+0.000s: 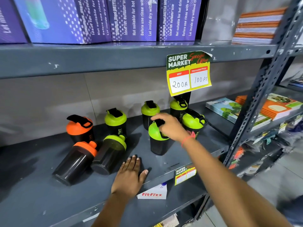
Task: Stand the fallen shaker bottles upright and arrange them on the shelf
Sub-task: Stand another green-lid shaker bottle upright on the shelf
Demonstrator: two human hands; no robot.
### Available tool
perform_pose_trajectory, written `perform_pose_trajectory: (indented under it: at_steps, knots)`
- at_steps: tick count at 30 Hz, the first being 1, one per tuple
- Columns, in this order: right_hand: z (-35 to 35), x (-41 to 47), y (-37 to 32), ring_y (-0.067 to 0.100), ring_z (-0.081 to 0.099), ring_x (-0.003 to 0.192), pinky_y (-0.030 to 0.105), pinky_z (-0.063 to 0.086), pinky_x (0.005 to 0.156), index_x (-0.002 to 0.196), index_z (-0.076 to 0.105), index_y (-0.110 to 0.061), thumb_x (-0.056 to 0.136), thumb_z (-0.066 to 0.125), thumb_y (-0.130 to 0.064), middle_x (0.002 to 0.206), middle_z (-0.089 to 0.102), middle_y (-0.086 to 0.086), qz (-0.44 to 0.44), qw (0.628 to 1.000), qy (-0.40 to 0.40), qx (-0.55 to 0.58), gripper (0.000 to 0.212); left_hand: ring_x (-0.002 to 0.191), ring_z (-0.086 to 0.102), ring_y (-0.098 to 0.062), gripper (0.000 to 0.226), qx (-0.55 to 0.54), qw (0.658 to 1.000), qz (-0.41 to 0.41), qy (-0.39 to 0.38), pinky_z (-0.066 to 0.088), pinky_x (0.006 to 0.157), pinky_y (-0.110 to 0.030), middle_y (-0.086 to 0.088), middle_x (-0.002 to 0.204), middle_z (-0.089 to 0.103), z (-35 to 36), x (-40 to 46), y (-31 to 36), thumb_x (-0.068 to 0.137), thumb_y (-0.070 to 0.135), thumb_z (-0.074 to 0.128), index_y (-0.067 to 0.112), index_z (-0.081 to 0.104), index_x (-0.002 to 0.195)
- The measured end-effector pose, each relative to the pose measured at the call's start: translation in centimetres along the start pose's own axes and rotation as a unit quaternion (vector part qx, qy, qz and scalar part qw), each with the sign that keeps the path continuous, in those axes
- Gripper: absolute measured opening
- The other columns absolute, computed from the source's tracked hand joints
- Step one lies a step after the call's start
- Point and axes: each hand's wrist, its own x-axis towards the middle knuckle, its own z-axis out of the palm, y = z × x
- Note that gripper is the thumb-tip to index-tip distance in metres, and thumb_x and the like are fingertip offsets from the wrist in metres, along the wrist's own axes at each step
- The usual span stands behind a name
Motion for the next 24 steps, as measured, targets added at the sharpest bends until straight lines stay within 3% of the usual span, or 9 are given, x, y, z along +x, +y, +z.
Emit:
perform_pose_trajectory:
  at_steps: [2,3,6,10,15,17,19,21,24]
  knots:
    - [-1.2,1.3,-0.6,0.025,0.028,0.14,0.033,0.026,0.116,0.125,0.057,-0.026,0.073,0.042,0.007,0.153,0.031,0.004,0.047,0.974,-0.176,-0.133,0.063,0.146,0.002,-0.017,0.062,-0.001,1.0,0.0,-0.001,-0.001,0.117,-0.03,-0.004,0.159,0.006,0.0,0.0,0.0,0.096,0.05,0.023,0.015,0.01,0.147]
    - [-1.5,1.8,-0.7,0.025,0.025,0.141,0.036,0.027,0.116,0.128,0.053,-0.03,0.074,0.043,0.003,0.156,0.024,0.001,0.057,0.958,-0.208,-0.188,0.064,0.146,0.002,-0.017,0.063,0.0,1.0,0.001,-0.001,-0.001,0.117,-0.03,-0.004,0.159,0.006,0.0,0.0,0.0,0.096,0.05,0.023,0.015,0.01,0.147]
    - [-1.3,2.3,-0.9,0.033,0.033,0.135,0.041,0.033,0.111,0.134,0.044,-0.031,0.08,0.051,-0.014,0.152,0.029,0.007,0.051,0.927,-0.179,-0.325,0.057,0.146,0.002,-0.017,0.063,0.002,1.0,0.001,0.0,-0.001,0.117,-0.03,-0.004,0.159,0.006,0.2,0.1,-0.1,0.096,0.051,0.022,0.015,0.01,0.147]
    - [-0.2,2.1,-1.2,0.036,0.042,0.121,0.04,0.04,0.1,0.131,0.048,-0.025,0.084,0.05,-0.032,0.136,0.039,0.013,0.058,0.903,-0.111,-0.41,0.048,0.146,0.003,-0.017,0.064,-0.003,1.0,0.003,0.002,-0.001,0.118,-0.03,-0.004,0.159,0.007,0.4,0.2,-0.2,0.096,0.052,0.023,0.015,0.011,0.146]
    - [-2.3,3.9,-3.4,0.032,0.048,0.121,0.035,0.042,0.102,0.125,0.054,-0.014,0.081,0.047,-0.023,0.136,0.052,0.013,0.067,0.897,-0.184,-0.397,0.046,0.146,0.003,-0.017,0.064,-0.006,1.0,0.005,0.004,0.0,0.117,-0.03,-0.004,0.159,0.008,0.4,0.2,-0.4,0.095,0.053,0.023,0.016,0.012,0.146]
    - [-3.3,4.4,-4.0,0.031,0.044,0.125,0.035,0.041,0.104,0.133,0.047,-0.016,0.079,0.051,-0.009,0.142,0.046,0.012,0.057,0.894,-0.221,-0.386,0.055,0.146,0.003,-0.017,0.065,-0.009,1.0,0.006,0.003,0.0,0.117,-0.03,-0.004,0.159,0.007,0.5,0.2,-0.4,0.095,0.054,0.022,0.016,0.011,0.146]
    - [-3.7,4.3,-4.2,0.029,0.033,0.135,0.036,0.035,0.11,0.141,0.034,-0.022,0.078,0.057,-0.001,0.152,0.032,0.007,0.051,0.865,-0.289,-0.406,0.07,0.146,0.003,-0.017,0.065,-0.01,1.0,0.007,0.002,-0.001,0.117,-0.03,-0.003,0.159,0.007,0.5,0.3,-0.4,0.095,0.054,0.022,0.017,0.01,0.146]
    - [-3.4,4.1,-3.7,0.028,0.032,0.136,0.035,0.035,0.109,0.143,0.03,-0.019,0.078,0.064,-0.004,0.152,0.031,0.008,0.043,0.841,-0.317,-0.436,0.075,0.146,0.003,-0.017,0.065,-0.009,1.0,0.007,0.001,0.0,0.118,-0.031,-0.003,0.159,0.007,0.4,0.3,-0.4,0.095,0.054,0.022,0.017,0.01,0.147]
    - [-2.7,4.2,-2.8,0.031,0.048,0.123,0.035,0.046,0.099,0.135,0.044,-0.011,0.075,0.072,-0.018,0.135,0.051,0.012,0.028,0.864,-0.275,-0.421,0.067,0.146,0.004,-0.017,0.064,-0.007,1.0,0.005,0.005,0.0,0.118,-0.03,-0.004,0.159,0.008,0.4,0.2,-0.4,0.095,0.053,0.023,0.016,0.011,0.146]
